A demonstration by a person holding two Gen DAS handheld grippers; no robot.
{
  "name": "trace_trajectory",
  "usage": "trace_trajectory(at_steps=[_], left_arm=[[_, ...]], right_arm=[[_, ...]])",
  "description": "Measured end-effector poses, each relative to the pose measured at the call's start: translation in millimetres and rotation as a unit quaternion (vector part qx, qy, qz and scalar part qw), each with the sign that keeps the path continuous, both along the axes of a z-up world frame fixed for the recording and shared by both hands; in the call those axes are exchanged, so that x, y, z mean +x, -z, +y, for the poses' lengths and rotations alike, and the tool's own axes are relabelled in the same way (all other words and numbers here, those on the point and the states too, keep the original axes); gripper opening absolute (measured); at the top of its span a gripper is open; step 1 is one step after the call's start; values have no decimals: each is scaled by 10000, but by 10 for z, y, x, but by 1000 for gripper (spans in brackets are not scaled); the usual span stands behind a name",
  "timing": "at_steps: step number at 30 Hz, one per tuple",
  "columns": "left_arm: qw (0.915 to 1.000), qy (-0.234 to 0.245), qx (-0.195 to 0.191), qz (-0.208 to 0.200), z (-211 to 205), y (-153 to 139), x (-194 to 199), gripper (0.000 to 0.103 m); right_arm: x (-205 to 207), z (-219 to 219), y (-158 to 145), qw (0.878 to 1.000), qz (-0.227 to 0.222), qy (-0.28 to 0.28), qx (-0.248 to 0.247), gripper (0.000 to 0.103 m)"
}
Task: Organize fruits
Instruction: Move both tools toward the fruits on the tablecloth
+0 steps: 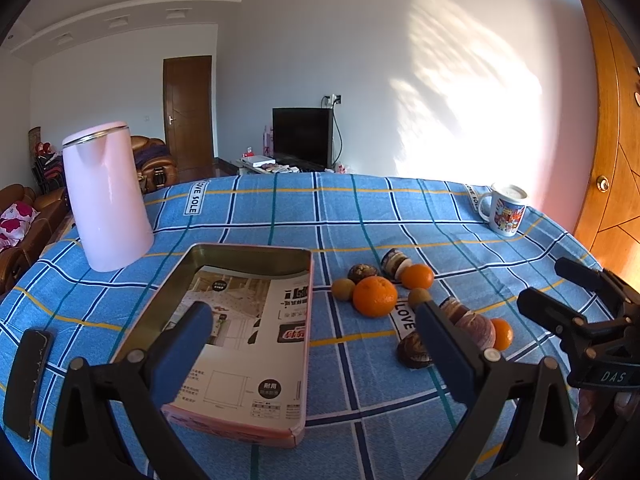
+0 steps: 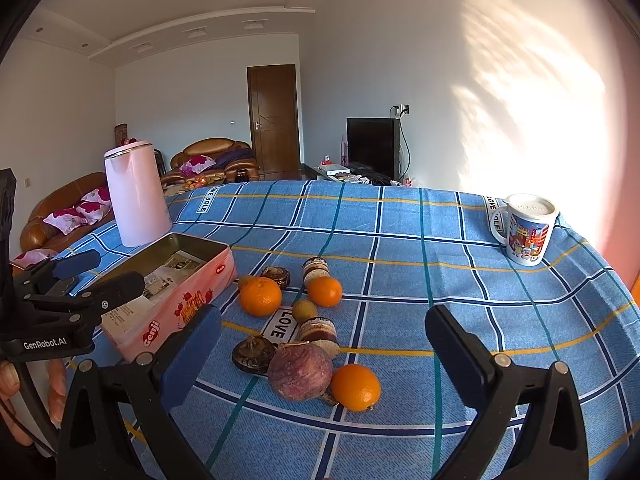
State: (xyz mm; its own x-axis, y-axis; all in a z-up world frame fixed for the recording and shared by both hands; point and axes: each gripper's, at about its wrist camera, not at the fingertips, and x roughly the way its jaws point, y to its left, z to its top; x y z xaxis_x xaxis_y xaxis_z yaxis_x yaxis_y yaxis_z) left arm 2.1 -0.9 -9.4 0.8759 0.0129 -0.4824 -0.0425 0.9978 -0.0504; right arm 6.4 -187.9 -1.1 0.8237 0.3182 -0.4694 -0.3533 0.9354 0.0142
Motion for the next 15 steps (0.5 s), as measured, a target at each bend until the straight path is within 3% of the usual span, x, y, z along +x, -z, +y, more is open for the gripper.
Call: trace_trajectory(at_steps=[15], left_arm=[[10000,0,-9,35,-39,4,21,103]], right_arm=[[9,19,41,10000,45,5,-55,102]])
